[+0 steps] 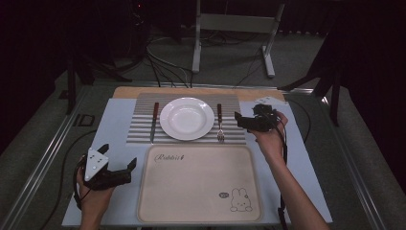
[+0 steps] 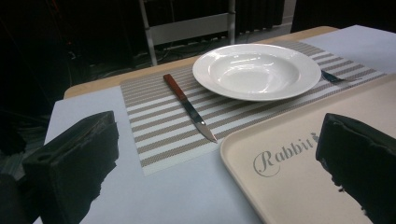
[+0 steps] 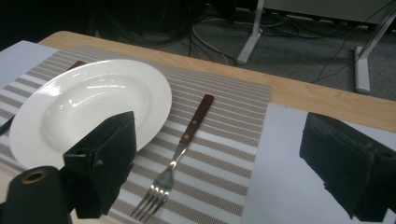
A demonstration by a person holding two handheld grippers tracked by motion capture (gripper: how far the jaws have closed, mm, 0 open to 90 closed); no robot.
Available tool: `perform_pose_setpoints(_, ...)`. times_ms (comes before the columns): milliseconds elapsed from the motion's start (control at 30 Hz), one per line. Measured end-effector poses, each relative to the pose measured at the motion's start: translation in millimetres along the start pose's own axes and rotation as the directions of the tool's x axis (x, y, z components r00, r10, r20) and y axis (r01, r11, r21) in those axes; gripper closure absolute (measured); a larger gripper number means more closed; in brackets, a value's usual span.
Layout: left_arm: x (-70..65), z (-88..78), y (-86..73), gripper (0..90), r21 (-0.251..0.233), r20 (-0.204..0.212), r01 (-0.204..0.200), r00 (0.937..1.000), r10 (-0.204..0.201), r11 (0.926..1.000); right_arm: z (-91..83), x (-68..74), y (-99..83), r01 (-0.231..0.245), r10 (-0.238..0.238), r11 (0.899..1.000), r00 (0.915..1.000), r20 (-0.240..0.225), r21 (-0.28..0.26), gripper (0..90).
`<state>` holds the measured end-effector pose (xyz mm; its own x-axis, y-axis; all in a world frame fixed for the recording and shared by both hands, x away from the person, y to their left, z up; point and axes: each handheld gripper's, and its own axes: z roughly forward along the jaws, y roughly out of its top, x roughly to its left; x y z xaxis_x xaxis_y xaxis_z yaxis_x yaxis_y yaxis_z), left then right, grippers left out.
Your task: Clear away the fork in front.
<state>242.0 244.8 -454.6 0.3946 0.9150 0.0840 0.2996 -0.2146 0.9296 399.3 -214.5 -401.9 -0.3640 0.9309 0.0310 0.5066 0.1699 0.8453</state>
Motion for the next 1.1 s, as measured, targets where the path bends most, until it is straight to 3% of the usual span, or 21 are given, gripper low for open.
perform_pose_setpoints(433, 1.9, -1.2, -0.4, 0.1, -0.005, -0.007, 0.005, 1.0000, -0.006, 1.0000, 25.7, 3.2, 18.1, 0.032, -0.034, 0.999, 0.9985, 0.043, 0.044, 11.0)
perform_pose_setpoints(1100, 3.0, -0.9, -1.0, 0.1, -0.008, -0.007, 0.007, 1.0000, -0.007, 0.9999, 65.3, 1.9, 28.6, 0.005, -0.011, 0.997, 0.9963, 0.085, 0.071, 11.1)
